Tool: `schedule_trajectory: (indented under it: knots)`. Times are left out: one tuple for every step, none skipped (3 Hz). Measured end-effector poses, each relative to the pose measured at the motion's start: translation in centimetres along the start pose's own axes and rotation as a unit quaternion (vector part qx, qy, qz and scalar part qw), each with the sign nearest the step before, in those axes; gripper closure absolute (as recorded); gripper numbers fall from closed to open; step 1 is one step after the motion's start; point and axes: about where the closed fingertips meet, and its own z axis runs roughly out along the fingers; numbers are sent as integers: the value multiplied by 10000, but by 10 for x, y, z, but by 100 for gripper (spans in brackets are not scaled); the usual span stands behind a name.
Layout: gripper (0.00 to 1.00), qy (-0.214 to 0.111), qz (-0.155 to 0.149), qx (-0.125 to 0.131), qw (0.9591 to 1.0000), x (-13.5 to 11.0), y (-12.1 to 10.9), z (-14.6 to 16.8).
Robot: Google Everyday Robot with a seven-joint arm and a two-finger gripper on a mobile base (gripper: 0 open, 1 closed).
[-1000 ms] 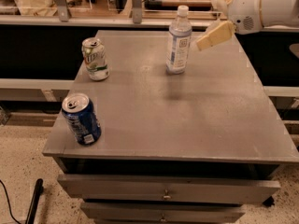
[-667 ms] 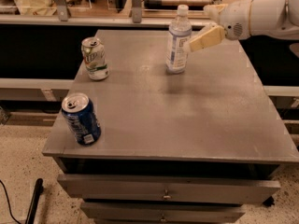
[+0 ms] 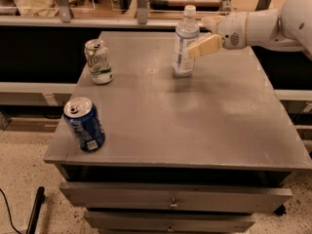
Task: Move blue plastic bottle near pepsi can
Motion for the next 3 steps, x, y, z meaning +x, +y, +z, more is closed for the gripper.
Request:
schedule_trajectory:
  knots:
    - [16, -68, 42, -202, 9998, 5, 3, 14]
    - [39, -155, 46, -352, 9992, 7, 6, 19]
    - [63, -206, 65, -336, 9992, 8, 9, 5]
